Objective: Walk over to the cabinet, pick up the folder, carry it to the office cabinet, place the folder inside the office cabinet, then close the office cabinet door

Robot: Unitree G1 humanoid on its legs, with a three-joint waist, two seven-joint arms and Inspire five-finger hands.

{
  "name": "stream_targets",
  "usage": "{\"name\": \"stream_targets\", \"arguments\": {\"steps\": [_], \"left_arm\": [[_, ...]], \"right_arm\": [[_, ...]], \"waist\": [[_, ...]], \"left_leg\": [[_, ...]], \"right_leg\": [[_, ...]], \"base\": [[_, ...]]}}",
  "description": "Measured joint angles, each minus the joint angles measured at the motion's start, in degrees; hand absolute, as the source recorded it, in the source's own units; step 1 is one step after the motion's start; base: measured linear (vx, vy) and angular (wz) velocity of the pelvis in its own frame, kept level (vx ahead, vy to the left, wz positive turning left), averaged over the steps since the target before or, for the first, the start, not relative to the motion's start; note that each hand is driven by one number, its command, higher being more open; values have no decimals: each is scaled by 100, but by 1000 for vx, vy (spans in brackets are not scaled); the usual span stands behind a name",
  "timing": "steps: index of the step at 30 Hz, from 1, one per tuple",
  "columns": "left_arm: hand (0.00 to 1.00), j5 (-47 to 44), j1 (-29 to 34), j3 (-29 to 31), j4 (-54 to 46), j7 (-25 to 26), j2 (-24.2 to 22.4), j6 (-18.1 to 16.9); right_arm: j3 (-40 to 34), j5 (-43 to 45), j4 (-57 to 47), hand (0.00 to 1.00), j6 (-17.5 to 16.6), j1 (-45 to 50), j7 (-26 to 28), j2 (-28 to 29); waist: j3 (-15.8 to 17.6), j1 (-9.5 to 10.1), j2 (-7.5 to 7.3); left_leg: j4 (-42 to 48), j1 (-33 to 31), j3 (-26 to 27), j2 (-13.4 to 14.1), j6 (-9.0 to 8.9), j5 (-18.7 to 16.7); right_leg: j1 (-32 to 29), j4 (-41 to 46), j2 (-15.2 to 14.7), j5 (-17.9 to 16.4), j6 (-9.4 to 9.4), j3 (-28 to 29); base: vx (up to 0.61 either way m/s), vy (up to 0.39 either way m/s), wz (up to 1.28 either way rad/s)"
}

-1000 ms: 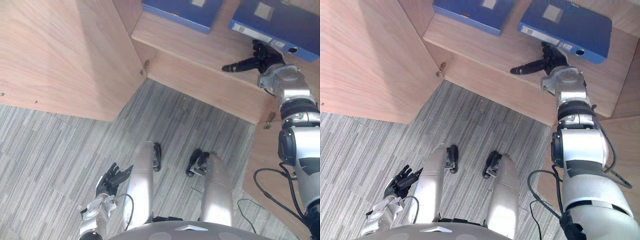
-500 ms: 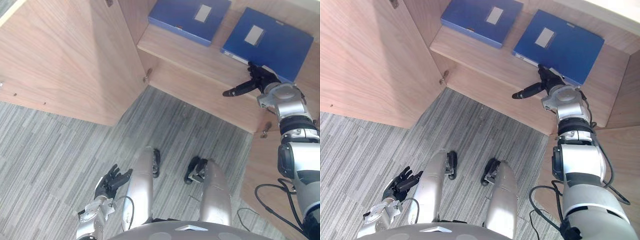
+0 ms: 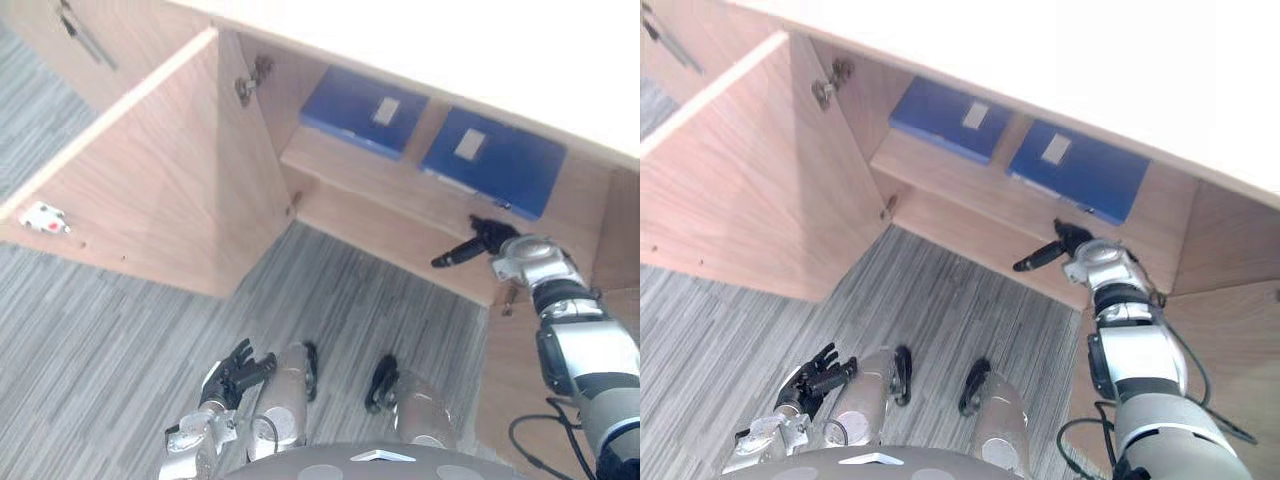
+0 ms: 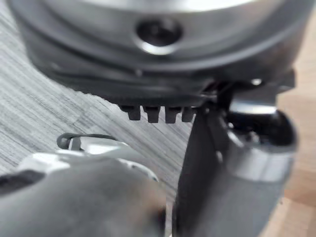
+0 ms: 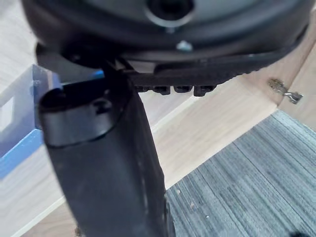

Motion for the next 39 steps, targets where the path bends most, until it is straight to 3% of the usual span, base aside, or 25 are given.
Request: {"name": "stream_targets", "arguments": {"steps": [5, 7, 10, 13, 16, 20, 21, 23, 24, 26, 28, 29, 30, 33, 34, 35, 37, 39], "left_arm": [[100, 457, -475, -238, 836, 14, -4, -14], [100, 609, -745, -249, 1357, 120, 4, -34], [100, 681, -898, -258, 1794, 350, 35, -39], [100, 841, -967, -330, 2085, 488, 138, -101], [100, 1043, -987, -350, 2277, 523, 161, -159], [100, 1045, -1011, -338, 2557, 619, 207, -168], [100, 1054, -1013, -344, 2617, 630, 223, -171], [100, 1151, -1045, -346, 2701, 686, 217, -178], [100, 1237, -1069, -343, 2702, 691, 227, -182], [100, 1274, -1068, -286, 2708, 711, 261, -184], [100, 1274, -1064, -225, 2710, 725, 263, -185], [100, 1276, -1063, -176, 2712, 732, 277, -188], [100, 1277, -1072, -119, 2778, 732, 264, -188], [100, 1269, -1061, 31, 2807, 742, 246, -186], [100, 1267, -1026, 139, 2808, 791, 250, -188], [100, 1247, -989, 247, 2808, 841, 257, -193], [100, 1220, -951, 500, 2858, 904, 293, -192], [100, 1216, -960, 575, 2879, 932, 273, -186]], "right_arm": [[-1593, 12, 12, 100, -2, 307, -73, 407], [-1587, 46, 12, 100, -45, 206, -180, 427], [-1435, 338, 11, 100, -134, 320, -317, 414], [-1165, 721, -303, 100, -180, 989, -457, 410], [-1126, 1147, -1109, 100, -192, 1963, -557, 458], [-1136, 1256, -2288, 100, -203, 2977, -794, 894], [-1135, 1354, -2473, 100, -207, 3266, -845, 1086], [-1126, 1391, -2638, 100, -211, 3651, -942, 1432], [-1120, 1395, -2639, 100, -224, 3774, -949, 1568], [-1117, 1411, -2638, 100, -243, 4012, -952, 1825], [-1120, 1450, -2628, 100, -264, 4254, -953, 1962], [-1130, 1451, -2588, 100, -273, 4362, -962, 2003], [-1154, 1450, -2499, 100, -272, 4438, -1024, 2008], [-1280, 1512, -2160, 100, -287, 4537, -1162, 2040], [-1387, 1636, -1958, 100, -313, 4546, -1208, 2095], [-1464, 1677, -1833, 100, -375, 4548, -1236, 2165], [-1638, 1843, -1502, 100, -482, 4598, -1260, 2284], [-1795, 1842, -1283, 100, -490, 4668, -1260, 2289]], "waist": [[-430, -77, -112], [-494, -218, -168], [-557, -462, -287], [-656, -661, -451], [-727, -866, -533], [-749, -1143, -575], [-743, -1208, -586], [-739, -1286, -540], [-738, -1276, -534], [-715, -1266, -580], [-738, -1271, -613], [-727, -1280, -639], [-716, -1330, -643], [-746, -1280, -632], [-830, -1243, -612], [-885, -1208, -611], [-935, -1124, -764], [-920, -1122, -745]], "left_leg": [[-790, 760, 234, -74, -15, 230], [-1263, 1041, 447, -173, 12, 437], [-1747, 1356, 712, -331, 83, 626], [-2159, 1630, 902, -535, 161, 799], [-2523, 1800, 1082, -723, 235, 942], [-2698, 1889, 1440, -807, 208, 955], [-2710, 1994, 1560, -784, 205, 951], [-2717, 2098, 1809, -638, 230, 971], [-2701, 2127, 1913, -563, 234, 980], [-2592, 2174, 2155, -455, 182, 931], [-2413, 2192, 2341, -352, 45, 801], [-2270, 2197, 2409, -320, -53, 730], [-2223, 2185, 2406, -313, -127, 704], [-2537, 2281, 2382, -278, -282, 786], [-2692, 2299, 2464, -198, -357, 831], [-2743, 2300, 2540, -149, -389, 851], [-2696, 2352, 2751, -110, -343, 898], [-2700, 2454, 2775, -80, -355, 897]], "right_leg": [[781, -1187, 195, 648, 108, 24], [938, -1677, 242, 1045, 158, 233], [1038, -2030, 226, 1382, 204, 528], [1075, -2136, 147, 1485, 239, 724], [1022, -2201, 73, 1573, 246, 942], [849, -2191, 53, 1665, 197, 1199], [847, -2174, 64, 1666, 103, 1137], [844, -1887, -70, 1182, -632, 317], [820, -1673, -185, 1066, -805, -138], [776, -1331, -407, 997, -900, -673], [783, -1113, -530, 1009, -869, -895], [769, -1177, -525, 1075, -442, -874], [741, -1263, -416, 1068, -304, -850], [827, -1713, -143, 1072, -278, -818], [913, -2164, 89, 1168, -185, -758], [990, -2516, 232, 1339, -170, -698], [1165, -3093, 424, 1927, -252, -493], [1219, -3088, 498, 1934, -293, -399]], "base": [[83, 42, -23], [7, 31, -46], [-50, 77, -48], [-61, 78, -34], [-89, 65, -29], [-116, 45, -50], [-117, -12, -55], [-83, -16, -56], [-39, -2, -53], [-30, -29, -64], [5, -65, -62], [59, -78, -48], [55, -102, -44], [40, -93, -59], [63, -101, -82], [95, -114, -86], [100, -58, -73], [108, 30, -41]]}}
